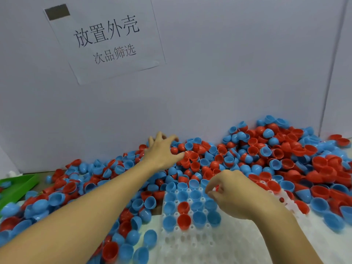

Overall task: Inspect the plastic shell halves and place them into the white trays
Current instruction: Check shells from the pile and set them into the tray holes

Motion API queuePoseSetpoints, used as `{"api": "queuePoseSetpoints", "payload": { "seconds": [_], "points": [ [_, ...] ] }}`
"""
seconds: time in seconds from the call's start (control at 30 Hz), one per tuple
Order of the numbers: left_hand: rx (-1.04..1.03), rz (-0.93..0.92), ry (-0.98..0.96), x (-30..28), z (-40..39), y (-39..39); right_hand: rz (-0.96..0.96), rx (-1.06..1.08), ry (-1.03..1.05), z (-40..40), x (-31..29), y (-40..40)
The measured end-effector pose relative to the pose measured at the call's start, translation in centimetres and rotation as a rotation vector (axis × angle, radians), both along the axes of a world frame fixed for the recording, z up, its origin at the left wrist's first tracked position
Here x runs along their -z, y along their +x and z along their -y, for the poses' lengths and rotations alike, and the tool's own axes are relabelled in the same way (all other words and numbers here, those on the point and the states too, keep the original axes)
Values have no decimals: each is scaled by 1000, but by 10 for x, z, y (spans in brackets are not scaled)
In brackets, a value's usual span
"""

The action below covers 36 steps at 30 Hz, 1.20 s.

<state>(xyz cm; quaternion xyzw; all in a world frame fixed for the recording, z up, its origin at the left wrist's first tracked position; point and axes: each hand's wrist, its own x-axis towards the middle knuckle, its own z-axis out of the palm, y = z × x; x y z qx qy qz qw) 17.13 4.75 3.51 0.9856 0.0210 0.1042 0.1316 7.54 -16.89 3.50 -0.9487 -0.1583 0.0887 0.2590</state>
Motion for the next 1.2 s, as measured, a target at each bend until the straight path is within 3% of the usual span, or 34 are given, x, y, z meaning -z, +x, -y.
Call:
{"api": "queuePoseSetpoints", "payload": {
  "seconds": [0.07,0.2,0.43,0.73,1.0,1.2],
  "points": [
    [37,-123,66,8,27,15,2,-2,18,1,0,0],
    [-112,-403,43,24,61,41,-10,0,32,2,1,0],
    [-286,-273,-39,43,76,57,2,-1,53,4,4,3],
    [-267,-148,-225,36,35,63,-2,-12,91,7,4,3],
    [-291,93,-719,5,0,65,-1,-22,106,5,4,4],
    [-351,182,-762,-18,-31,59,-2,-35,129,3,4,4]
  ]
}}
